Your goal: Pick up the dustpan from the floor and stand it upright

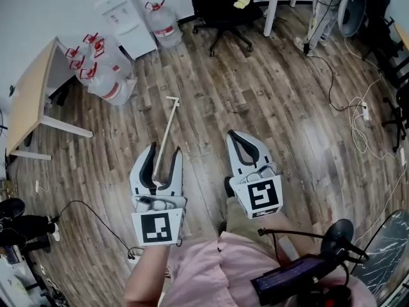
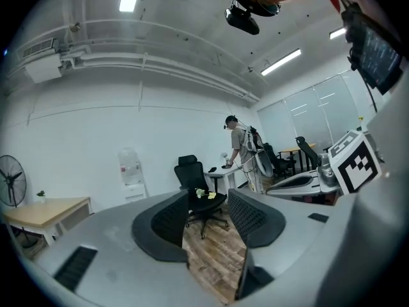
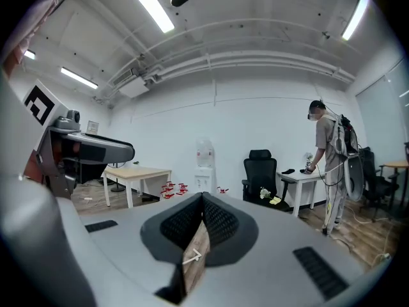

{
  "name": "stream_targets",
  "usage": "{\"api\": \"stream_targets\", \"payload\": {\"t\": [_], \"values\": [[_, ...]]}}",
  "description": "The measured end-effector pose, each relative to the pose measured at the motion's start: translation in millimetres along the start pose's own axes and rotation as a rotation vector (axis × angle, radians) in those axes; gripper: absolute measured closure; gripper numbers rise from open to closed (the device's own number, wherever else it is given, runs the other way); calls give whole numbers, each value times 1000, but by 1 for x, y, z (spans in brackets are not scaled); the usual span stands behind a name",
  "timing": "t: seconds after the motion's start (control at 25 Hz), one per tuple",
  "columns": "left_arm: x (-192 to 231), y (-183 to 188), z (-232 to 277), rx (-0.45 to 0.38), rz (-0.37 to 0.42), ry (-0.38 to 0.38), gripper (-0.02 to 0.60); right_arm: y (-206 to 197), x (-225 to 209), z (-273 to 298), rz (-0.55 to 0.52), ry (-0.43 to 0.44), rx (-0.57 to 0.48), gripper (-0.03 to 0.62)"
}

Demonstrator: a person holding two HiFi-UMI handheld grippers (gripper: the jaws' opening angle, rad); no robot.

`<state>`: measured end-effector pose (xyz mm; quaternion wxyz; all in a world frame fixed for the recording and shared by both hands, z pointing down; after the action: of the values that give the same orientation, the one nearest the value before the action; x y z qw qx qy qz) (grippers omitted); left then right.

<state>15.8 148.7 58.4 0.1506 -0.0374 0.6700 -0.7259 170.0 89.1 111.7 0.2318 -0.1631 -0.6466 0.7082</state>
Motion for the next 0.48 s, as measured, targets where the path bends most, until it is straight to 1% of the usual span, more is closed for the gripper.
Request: {"api": "stream_targets", "payload": {"t": [0.12, 0.24, 0.4, 0.48], "values": [[4, 4, 40, 22, 13, 4, 387, 2, -26, 38, 17, 19, -3, 592], [15, 13, 70, 28, 15, 18, 387, 13, -42, 71, 20, 39, -15, 592], [32, 29, 98, 2, 26, 40, 390, 28, -53, 103, 23, 55, -27, 592], [39, 33, 108, -10, 35, 50, 391, 33, -57, 115, 13, 65, -49, 592]]}}
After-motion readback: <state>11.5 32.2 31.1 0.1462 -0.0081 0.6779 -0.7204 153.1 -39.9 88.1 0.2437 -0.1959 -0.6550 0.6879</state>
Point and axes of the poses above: the fingertips, and each gripper's own axes: z forward along the fingers, x to its left, y out of its top, the point moved 4 cm from there along -z, backward along the fingers, and after that the axes turned 6 degrees about -y, right-handed, at the moved point
